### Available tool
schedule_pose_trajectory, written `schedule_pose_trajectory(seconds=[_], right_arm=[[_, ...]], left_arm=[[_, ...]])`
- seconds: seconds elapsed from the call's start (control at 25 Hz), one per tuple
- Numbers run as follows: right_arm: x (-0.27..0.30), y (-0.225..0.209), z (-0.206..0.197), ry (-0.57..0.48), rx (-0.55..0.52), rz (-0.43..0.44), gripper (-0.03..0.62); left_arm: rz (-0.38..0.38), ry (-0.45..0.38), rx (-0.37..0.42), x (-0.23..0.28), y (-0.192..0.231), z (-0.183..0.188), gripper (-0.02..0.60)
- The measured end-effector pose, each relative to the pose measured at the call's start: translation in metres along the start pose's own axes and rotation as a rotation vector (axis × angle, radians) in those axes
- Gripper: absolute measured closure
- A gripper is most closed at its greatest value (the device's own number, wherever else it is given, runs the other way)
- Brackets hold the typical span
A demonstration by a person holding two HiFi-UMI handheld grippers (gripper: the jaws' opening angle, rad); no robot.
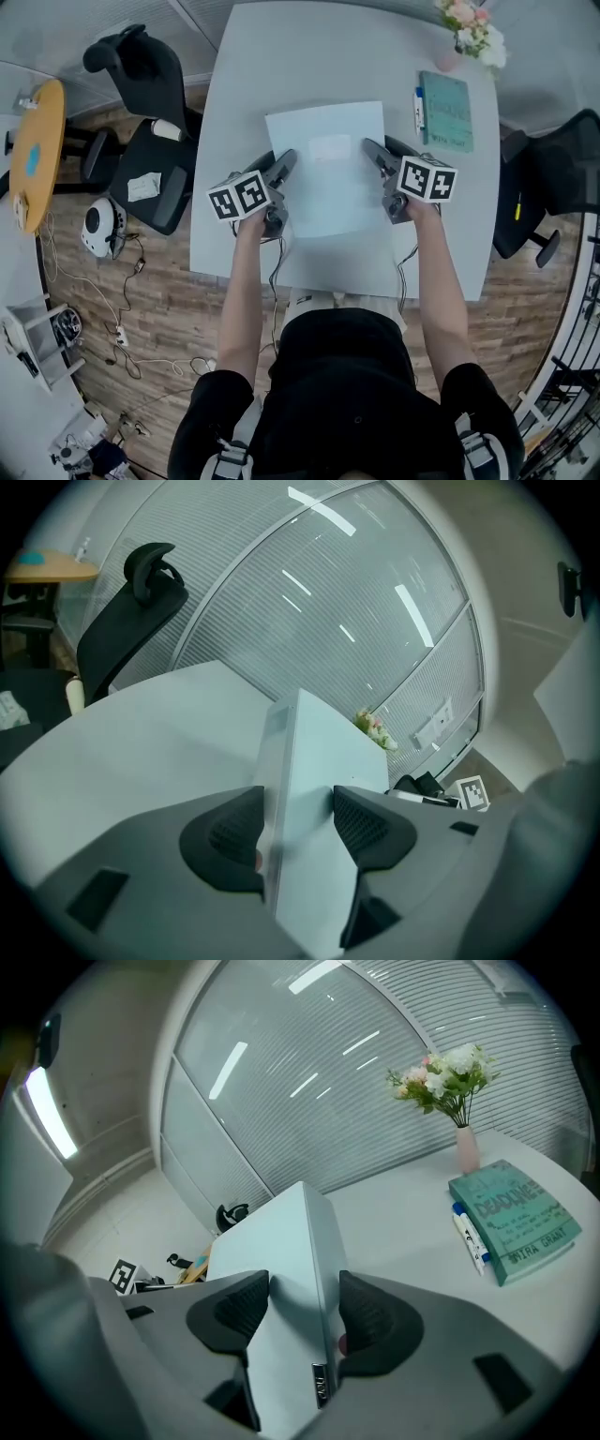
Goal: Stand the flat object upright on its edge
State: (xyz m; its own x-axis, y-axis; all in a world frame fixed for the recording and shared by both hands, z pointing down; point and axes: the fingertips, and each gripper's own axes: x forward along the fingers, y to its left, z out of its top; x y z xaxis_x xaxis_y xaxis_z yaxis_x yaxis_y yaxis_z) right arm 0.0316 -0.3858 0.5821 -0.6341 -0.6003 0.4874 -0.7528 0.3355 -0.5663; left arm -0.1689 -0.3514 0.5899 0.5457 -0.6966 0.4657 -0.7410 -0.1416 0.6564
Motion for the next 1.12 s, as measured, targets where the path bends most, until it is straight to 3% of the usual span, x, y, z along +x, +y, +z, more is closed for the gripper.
schedule_pose_trajectory(seconds=[0.88, 1.12], right_arm=[[-0.042, 0.038, 0.022, -0.003, -0.111, 0.062, 0.358], [-0.048, 0.044, 0.024, -0.006, -0.123, 0.066, 0.358]], left_arm=[[-0.087, -0.002, 0.150, -0.037, -0.041, 0.021, 0.339], [-0.101, -0.009, 0.158, -0.043, -0.047, 0.025, 0.339]])
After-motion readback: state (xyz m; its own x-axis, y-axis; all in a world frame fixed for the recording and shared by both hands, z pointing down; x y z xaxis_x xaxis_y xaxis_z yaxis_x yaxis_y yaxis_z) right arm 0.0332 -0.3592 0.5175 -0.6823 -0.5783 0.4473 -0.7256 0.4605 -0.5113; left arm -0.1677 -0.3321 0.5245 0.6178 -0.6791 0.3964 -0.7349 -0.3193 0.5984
